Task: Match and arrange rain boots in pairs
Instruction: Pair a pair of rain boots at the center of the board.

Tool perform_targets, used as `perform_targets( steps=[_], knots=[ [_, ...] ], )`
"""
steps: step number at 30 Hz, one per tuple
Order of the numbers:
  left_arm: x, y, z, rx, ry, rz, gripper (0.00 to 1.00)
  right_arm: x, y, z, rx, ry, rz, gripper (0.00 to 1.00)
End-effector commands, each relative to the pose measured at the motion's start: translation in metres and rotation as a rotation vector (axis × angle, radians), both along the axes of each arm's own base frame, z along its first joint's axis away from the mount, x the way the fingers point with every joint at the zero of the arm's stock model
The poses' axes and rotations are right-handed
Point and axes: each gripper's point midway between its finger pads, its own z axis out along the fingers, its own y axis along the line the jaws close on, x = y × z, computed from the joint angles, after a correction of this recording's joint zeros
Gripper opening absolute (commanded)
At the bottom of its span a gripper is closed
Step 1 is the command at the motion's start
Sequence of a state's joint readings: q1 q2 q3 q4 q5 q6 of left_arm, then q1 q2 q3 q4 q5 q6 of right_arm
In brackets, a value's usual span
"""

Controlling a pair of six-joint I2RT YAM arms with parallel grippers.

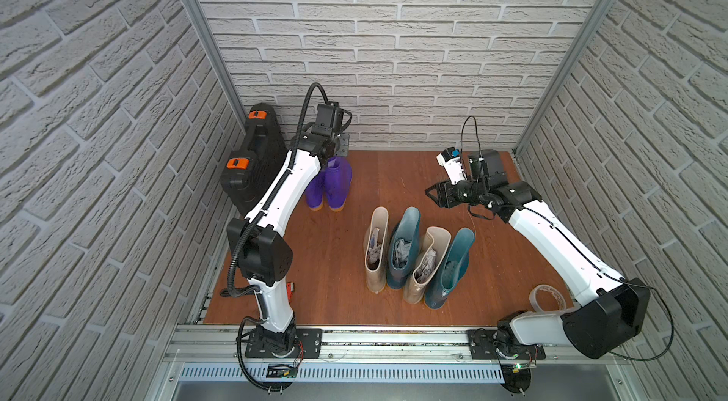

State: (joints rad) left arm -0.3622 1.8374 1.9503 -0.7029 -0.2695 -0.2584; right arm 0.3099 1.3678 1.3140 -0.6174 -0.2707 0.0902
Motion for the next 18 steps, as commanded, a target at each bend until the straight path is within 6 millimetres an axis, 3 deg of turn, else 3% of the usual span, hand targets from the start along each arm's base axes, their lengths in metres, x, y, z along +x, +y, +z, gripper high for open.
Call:
perform_targets(
  steps=[1, 6, 11, 16, 18],
  knots=[
    [0.005, -0.004, 0.013, -0.013, -0.057, 0.011, 0.27, 0.000, 0.002, 0.001, 0.016, -0.011, 0.004, 0.58],
    [0.001, -0.009, 0.016, -0.021, -0.062, 0.002, 0.31, -0.001, 0.001, 0.004, 0.012, -0.015, -0.004, 0.58],
    [-0.009, -0.014, 0.032, -0.031, -0.076, -0.013, 0.38, 0.000, -0.003, 0.008, 0.003, -0.013, -0.028, 0.60],
    [-0.037, -0.025, 0.052, -0.044, -0.059, -0.046, 0.47, 0.000, -0.009, 0.016, -0.004, -0.012, -0.064, 0.62],
    [-0.057, -0.029, 0.055, -0.064, -0.001, -0.065, 0.48, -0.002, -0.012, 0.024, -0.010, -0.010, -0.080, 0.63]
  ],
)
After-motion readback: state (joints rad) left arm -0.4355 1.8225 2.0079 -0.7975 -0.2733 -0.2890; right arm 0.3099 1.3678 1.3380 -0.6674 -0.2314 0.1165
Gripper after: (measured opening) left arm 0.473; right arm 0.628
